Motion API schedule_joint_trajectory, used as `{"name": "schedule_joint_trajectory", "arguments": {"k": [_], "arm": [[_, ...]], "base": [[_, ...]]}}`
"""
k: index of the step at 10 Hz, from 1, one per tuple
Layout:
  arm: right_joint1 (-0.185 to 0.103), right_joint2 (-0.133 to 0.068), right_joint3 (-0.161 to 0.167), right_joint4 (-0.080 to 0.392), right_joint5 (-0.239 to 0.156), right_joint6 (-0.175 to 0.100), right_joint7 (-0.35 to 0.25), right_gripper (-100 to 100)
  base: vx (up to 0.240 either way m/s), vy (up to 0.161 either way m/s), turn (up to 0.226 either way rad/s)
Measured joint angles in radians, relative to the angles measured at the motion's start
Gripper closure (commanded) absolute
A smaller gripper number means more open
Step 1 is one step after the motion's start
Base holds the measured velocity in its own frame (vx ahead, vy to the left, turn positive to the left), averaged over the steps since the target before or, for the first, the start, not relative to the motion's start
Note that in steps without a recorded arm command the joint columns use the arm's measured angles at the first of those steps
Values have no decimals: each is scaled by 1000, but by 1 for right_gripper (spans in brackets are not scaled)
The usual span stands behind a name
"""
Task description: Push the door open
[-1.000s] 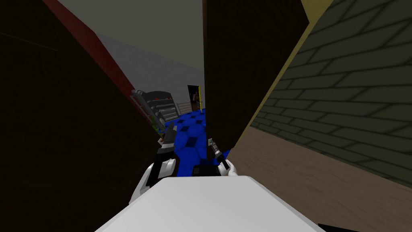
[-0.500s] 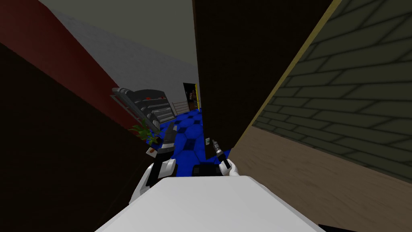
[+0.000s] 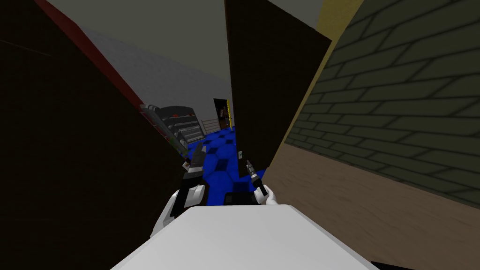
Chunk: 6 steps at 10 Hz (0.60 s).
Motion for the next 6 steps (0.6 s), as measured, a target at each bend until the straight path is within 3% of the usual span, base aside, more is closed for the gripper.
{"name": "schedule_joint_trajectory", "arguments": {"k": [1,2,6], "arm": [[3,7,1,-9,-1,7,0,-100],[4,8,1,-10,-1,8,0,-100],[5,1,-6,-4,-2,-2,6,-100]], "base": [[-112,13,-14],[101,73,38],[202,67,23]]}}
